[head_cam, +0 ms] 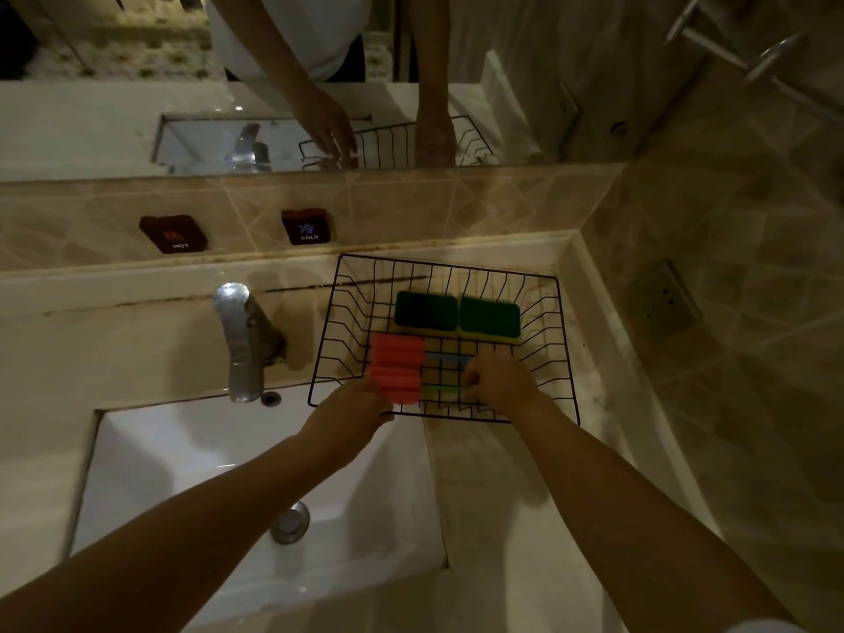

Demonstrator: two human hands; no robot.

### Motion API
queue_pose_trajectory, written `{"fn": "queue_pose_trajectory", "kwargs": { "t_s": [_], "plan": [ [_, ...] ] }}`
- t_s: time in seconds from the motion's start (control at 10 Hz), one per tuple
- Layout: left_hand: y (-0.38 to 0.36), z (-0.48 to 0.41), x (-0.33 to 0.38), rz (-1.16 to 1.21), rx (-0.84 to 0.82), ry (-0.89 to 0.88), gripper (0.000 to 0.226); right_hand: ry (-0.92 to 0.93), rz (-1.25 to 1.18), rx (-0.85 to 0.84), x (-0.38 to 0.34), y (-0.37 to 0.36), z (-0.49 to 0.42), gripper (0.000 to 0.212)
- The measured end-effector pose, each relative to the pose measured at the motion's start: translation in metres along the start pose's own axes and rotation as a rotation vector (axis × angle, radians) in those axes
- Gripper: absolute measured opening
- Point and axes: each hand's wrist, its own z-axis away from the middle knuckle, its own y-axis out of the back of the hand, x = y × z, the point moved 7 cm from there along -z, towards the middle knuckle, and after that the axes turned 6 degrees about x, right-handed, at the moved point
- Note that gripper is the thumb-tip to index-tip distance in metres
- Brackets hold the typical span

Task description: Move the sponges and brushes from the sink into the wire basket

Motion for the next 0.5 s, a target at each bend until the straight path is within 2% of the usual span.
{"fn": "queue_pose_trajectory", "kwargs": {
  "t_s": [0.2,0.3,0.4,0.5],
  "plan": [
    [-0.001,-0.004,0.004,-0.008,-0.032,0.082,0.018,-0.078,-0.145,0.005,0.004,0.009,0.011,0.018],
    [0.008,-0.001,0.01,0.009,-0.046,0.132,0.033,-0.116,-0.17,0.08,-0.001,0.021,0.024,0.018],
    [0.026,0.006,0.02,-0.005,-0.05,0.15,0.038,-0.175,-0.206,0.183,-0.009,0.037,0.044,0.016],
    [0.048,0.016,0.029,-0.062,-0.001,0.129,0.023,-0.134,-0.228,0.309,-0.031,0.049,0.068,0.018]
  ]
}}
